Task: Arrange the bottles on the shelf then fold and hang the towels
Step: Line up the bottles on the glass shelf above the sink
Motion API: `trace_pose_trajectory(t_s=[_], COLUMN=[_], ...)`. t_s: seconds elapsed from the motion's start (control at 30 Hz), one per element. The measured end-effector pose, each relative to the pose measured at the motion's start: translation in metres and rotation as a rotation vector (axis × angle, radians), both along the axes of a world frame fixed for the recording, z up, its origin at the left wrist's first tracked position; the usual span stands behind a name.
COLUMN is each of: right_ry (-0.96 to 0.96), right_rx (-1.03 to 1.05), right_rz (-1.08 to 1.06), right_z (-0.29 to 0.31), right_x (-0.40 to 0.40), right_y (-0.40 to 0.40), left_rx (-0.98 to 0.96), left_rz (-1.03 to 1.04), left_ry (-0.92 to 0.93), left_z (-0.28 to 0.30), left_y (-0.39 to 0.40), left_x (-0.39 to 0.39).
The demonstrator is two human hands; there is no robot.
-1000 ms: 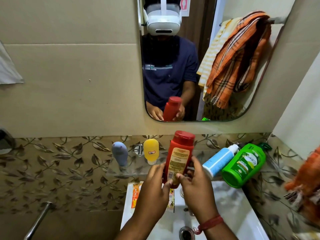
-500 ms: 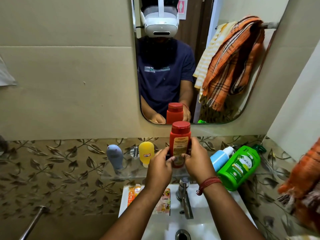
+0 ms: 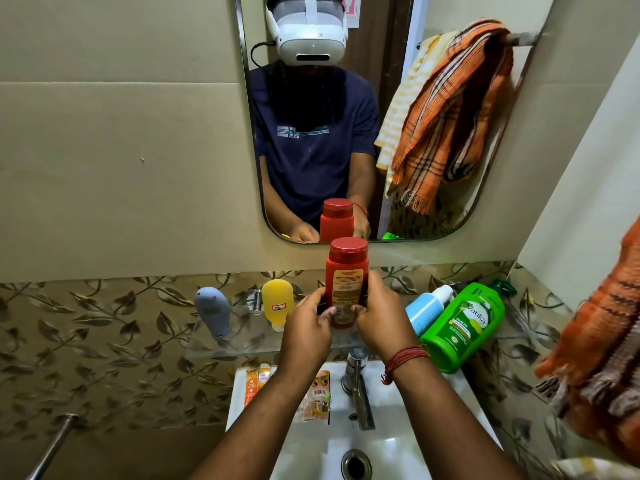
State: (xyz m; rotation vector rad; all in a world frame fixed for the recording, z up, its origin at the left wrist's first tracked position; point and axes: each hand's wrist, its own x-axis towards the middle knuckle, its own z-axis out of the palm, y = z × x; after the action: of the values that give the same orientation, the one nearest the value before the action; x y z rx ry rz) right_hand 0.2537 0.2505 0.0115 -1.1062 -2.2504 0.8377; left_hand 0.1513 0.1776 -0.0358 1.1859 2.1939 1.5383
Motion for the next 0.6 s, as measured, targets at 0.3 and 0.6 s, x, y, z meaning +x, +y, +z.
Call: trace_pose_trajectory(t_s=[0.3,0.6], right_ry=[0.089,-0.286], right_rx=[0.341,0.518], right_rz=[-0.125,-0.292], right_z=[0.003,-0.005], right_x=[0.051,0.092], right_y=[-0.004,0.019], left_rx=[0.208,-0.175], left_rz=[0.202,-0.290], left_ry=[0.056,0.300], left_z=[-0.011,0.009], left_y=[-0.040,0.013], left_x=[0.034,0.083])
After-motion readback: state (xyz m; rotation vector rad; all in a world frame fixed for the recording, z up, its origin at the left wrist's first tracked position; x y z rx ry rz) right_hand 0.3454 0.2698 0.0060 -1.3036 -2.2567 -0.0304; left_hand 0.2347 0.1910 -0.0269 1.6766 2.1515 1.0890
